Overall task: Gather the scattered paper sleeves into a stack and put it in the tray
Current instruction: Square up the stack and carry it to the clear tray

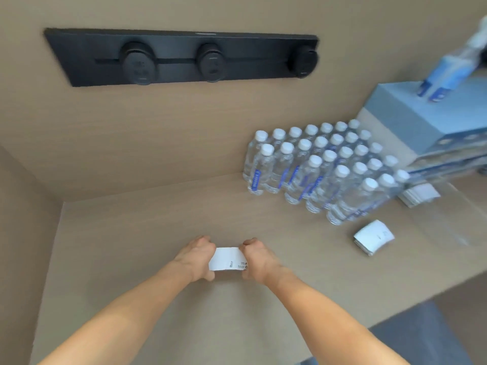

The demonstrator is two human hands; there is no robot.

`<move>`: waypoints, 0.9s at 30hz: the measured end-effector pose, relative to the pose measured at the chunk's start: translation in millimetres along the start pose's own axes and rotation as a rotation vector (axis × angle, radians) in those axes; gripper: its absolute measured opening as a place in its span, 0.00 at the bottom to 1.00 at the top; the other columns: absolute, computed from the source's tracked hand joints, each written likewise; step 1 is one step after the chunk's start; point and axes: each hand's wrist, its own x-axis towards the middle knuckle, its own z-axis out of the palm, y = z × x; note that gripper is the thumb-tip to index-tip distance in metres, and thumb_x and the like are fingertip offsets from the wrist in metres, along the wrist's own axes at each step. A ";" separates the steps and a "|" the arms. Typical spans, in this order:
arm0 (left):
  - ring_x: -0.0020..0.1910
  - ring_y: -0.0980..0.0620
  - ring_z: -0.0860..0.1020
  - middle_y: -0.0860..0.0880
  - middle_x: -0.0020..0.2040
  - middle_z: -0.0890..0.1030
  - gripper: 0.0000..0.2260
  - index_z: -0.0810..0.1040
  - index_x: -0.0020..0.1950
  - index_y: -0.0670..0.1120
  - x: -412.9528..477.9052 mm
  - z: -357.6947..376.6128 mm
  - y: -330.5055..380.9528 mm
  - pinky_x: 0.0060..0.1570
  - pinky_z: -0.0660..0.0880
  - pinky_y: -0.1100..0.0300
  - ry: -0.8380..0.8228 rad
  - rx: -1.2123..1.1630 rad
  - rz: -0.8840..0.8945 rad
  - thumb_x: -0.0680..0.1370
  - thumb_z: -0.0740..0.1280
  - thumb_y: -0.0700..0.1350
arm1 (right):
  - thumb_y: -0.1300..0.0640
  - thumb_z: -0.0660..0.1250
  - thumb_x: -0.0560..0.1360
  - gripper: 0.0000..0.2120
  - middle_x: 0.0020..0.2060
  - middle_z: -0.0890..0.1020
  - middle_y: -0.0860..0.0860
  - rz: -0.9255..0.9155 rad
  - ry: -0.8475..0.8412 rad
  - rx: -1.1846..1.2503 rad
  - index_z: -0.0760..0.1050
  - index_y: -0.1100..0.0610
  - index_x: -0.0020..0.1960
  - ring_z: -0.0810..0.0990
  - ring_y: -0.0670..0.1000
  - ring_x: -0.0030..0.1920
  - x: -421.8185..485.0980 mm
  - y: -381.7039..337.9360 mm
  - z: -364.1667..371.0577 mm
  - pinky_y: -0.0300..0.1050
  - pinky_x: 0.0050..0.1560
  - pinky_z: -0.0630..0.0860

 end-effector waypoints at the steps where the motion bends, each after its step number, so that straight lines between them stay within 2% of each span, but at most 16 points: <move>1: 0.51 0.45 0.74 0.46 0.55 0.72 0.19 0.75 0.53 0.41 5.8 -1.4 16.7 0.43 0.71 0.58 -0.007 0.010 0.031 0.67 0.73 0.47 | 0.61 0.72 0.68 0.18 0.57 0.75 0.56 0.020 0.016 0.007 0.75 0.61 0.57 0.75 0.57 0.59 -10.7 14.4 -3.7 0.45 0.52 0.74; 4: 0.46 0.46 0.72 0.46 0.55 0.72 0.19 0.75 0.54 0.42 20.5 -4.0 71.9 0.42 0.70 0.58 -0.019 0.062 0.123 0.67 0.73 0.48 | 0.62 0.72 0.68 0.18 0.57 0.75 0.57 0.108 0.045 0.041 0.75 0.61 0.57 0.76 0.58 0.57 -48.0 60.3 -12.6 0.45 0.53 0.74; 10: 0.55 0.43 0.76 0.45 0.57 0.74 0.23 0.75 0.57 0.42 38.7 -0.4 192.8 0.50 0.74 0.56 -0.004 0.130 0.220 0.67 0.74 0.50 | 0.62 0.73 0.68 0.18 0.57 0.76 0.58 0.190 0.108 0.066 0.75 0.60 0.57 0.77 0.60 0.57 -122.3 156.1 -27.3 0.48 0.55 0.75; 16: 0.59 0.40 0.74 0.42 0.59 0.74 0.26 0.74 0.59 0.40 41.2 12.9 309.1 0.57 0.73 0.52 0.009 0.103 0.194 0.67 0.77 0.51 | 0.63 0.74 0.68 0.16 0.53 0.77 0.58 0.171 0.144 0.031 0.75 0.63 0.53 0.79 0.61 0.53 -185.6 253.9 -40.8 0.49 0.50 0.77; 22: 0.52 0.40 0.76 0.42 0.52 0.74 0.24 0.75 0.55 0.38 34.5 27.3 391.0 0.47 0.74 0.52 0.005 0.098 0.139 0.67 0.77 0.50 | 0.61 0.74 0.68 0.17 0.56 0.75 0.59 0.120 0.106 -0.027 0.75 0.63 0.55 0.75 0.60 0.57 -221.6 326.3 -43.2 0.47 0.54 0.74; 27: 0.48 0.41 0.76 0.42 0.52 0.74 0.22 0.75 0.52 0.38 40.8 24.8 413.8 0.41 0.71 0.54 0.034 0.083 0.105 0.67 0.77 0.49 | 0.64 0.72 0.68 0.15 0.55 0.76 0.58 0.077 0.109 -0.037 0.74 0.62 0.54 0.75 0.59 0.58 -217.5 355.4 -49.3 0.46 0.52 0.73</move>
